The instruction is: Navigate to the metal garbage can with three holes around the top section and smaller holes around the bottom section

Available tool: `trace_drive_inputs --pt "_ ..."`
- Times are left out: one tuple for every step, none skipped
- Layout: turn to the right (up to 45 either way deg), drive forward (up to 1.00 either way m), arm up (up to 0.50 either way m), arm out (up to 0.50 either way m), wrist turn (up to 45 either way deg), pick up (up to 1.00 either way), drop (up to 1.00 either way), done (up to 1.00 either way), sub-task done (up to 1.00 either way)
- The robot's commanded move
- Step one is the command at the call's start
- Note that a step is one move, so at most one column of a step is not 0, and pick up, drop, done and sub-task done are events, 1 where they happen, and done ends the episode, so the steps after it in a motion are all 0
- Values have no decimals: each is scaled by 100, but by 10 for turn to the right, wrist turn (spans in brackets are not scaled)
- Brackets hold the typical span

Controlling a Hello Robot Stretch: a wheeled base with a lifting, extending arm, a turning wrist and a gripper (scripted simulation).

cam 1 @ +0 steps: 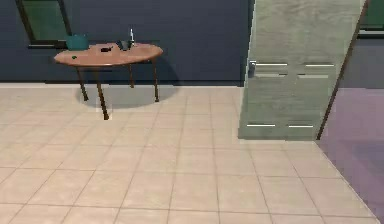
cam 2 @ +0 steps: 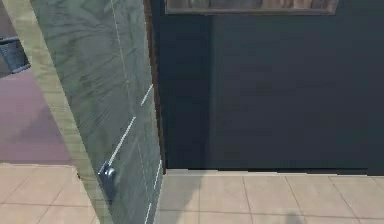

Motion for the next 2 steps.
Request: trace_drive_inputs --pt "0 50 0 0 0 0 0 0 0" --pt "420 0 0 0 0 0 0 0 0"
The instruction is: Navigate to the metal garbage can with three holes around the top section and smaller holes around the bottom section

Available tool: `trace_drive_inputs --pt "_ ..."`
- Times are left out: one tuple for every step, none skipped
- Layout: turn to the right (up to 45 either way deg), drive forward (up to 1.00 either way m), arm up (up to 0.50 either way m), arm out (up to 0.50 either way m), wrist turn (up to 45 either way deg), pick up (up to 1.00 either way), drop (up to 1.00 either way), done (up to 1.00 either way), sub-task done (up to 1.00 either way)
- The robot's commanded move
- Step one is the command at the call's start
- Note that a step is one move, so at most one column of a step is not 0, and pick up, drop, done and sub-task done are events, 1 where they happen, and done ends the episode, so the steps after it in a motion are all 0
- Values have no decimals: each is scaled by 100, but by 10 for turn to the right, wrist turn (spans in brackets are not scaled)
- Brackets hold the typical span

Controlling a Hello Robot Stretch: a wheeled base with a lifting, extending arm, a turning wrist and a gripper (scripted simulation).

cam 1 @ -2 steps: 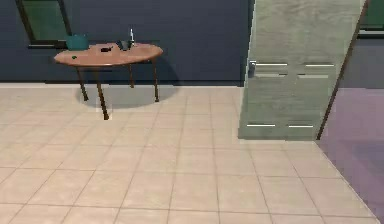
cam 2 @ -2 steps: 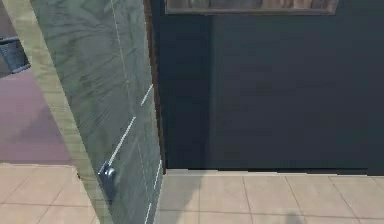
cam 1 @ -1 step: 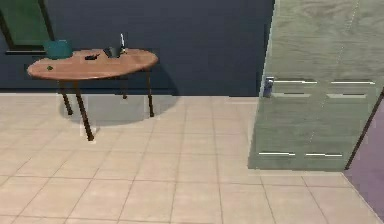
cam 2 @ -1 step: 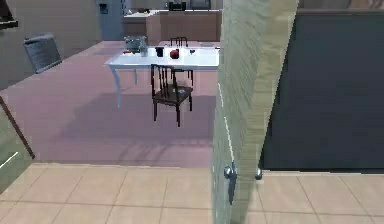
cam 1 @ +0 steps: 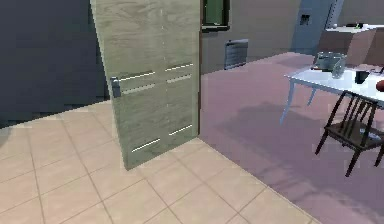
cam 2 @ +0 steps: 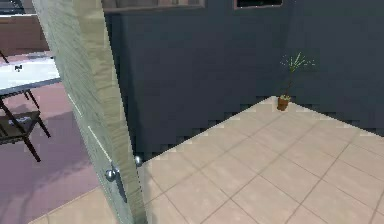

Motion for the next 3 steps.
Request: trace_drive_inputs --pt "0 40 0 0 0 0 0 0 0" --pt "270 0 0 0 0 0 0 0 0" --pt "0 100 0 0 0 0 0 0 0"
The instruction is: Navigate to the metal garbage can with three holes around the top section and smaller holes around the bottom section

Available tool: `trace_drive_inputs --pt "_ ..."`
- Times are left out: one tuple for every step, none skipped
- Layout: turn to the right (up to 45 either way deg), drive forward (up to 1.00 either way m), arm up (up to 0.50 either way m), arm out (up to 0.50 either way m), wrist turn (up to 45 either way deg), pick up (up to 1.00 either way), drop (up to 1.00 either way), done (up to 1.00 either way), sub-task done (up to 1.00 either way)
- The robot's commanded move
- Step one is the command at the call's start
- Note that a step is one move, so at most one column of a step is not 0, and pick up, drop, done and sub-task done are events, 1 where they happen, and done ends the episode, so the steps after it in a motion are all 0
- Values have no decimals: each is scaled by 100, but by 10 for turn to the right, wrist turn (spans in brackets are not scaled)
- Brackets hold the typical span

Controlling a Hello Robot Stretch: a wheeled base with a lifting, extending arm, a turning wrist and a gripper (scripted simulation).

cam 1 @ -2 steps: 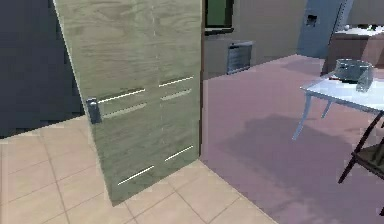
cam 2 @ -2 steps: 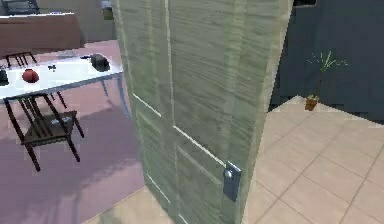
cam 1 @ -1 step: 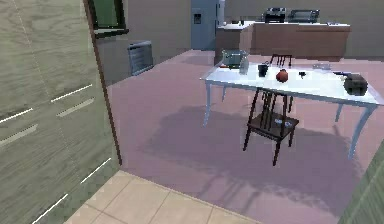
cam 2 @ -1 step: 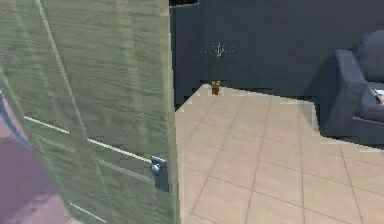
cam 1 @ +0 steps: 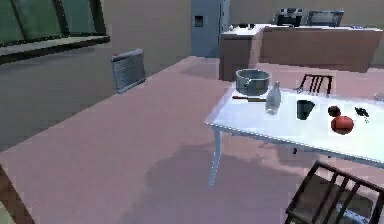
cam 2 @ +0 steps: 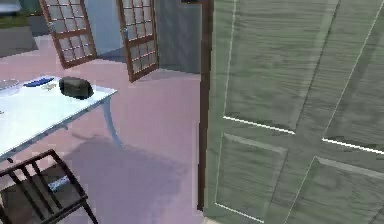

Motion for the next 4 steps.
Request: trace_drive_inputs --pt "0 55 0 0 0 0 0 0 0" --pt "-240 0 0 0 0 0 0 0 0" --pt "0 90 0 0 0 0 0 0 0" --pt "450 0 0 0 0 0 0 0 0"
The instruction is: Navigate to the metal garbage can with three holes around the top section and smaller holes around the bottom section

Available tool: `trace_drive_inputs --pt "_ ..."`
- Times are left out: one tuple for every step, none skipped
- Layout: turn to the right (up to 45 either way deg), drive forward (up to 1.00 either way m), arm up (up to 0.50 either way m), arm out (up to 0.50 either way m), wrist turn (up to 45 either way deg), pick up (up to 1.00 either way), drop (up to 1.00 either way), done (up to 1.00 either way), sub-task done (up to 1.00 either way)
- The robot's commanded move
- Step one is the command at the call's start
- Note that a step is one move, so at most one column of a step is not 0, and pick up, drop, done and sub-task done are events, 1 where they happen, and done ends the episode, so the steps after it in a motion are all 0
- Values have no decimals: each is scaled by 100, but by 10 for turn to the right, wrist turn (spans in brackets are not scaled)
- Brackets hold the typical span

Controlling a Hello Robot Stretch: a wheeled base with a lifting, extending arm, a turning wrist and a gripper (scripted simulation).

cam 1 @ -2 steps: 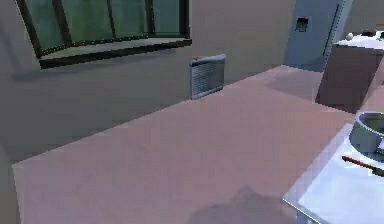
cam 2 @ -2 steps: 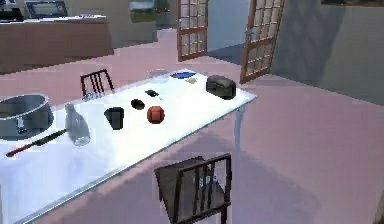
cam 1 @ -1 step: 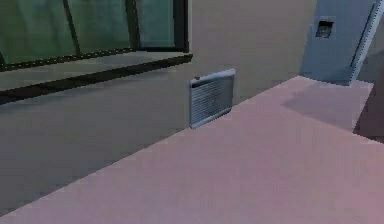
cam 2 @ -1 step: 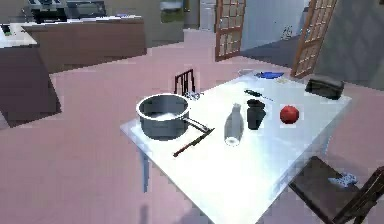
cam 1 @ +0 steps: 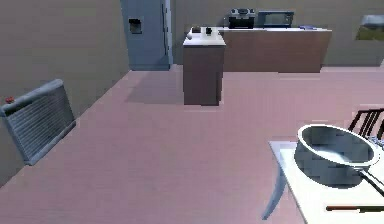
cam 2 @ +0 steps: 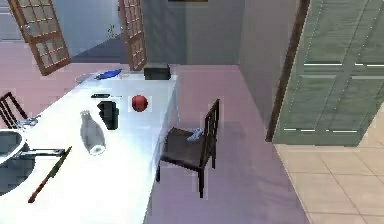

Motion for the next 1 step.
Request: trace_drive_inputs --pt "0 100 0 0 0 0 0 0 0"
